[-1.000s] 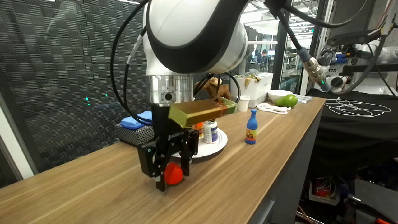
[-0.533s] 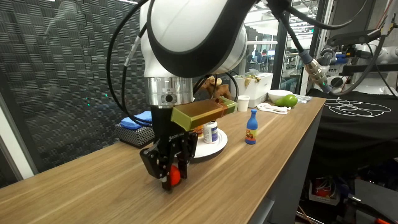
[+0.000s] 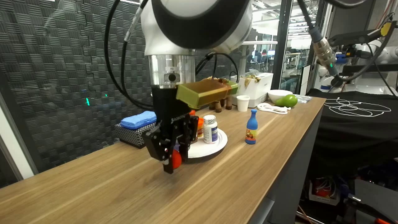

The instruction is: Pick up all the objects surrounding the white plate and arrange them on the plate

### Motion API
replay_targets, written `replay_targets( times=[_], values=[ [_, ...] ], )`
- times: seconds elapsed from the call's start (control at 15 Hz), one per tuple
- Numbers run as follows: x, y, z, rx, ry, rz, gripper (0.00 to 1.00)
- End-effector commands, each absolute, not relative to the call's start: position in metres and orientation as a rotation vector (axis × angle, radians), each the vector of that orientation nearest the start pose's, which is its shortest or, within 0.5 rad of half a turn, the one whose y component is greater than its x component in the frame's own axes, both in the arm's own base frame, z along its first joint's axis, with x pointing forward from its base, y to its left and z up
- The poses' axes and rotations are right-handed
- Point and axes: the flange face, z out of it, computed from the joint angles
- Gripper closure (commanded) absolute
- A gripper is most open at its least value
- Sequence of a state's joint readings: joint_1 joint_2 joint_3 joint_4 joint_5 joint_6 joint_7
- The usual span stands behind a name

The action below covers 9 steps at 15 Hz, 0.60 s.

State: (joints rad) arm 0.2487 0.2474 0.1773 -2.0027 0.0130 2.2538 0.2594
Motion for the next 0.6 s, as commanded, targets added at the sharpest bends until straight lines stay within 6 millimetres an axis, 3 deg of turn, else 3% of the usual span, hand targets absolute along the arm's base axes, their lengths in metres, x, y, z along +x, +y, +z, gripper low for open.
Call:
replay_targets(
  times=[0.0,0.2,0.53],
  values=[
    [0.534,0.221,0.373,-3.114,-0.264,0.009,0.77],
    [0.536,0.202,0.374,-3.146,-0.223,0.070,0.77],
    [0.554,0.178,0.346,-3.190,-0.250,0.089,0.77]
  ],
)
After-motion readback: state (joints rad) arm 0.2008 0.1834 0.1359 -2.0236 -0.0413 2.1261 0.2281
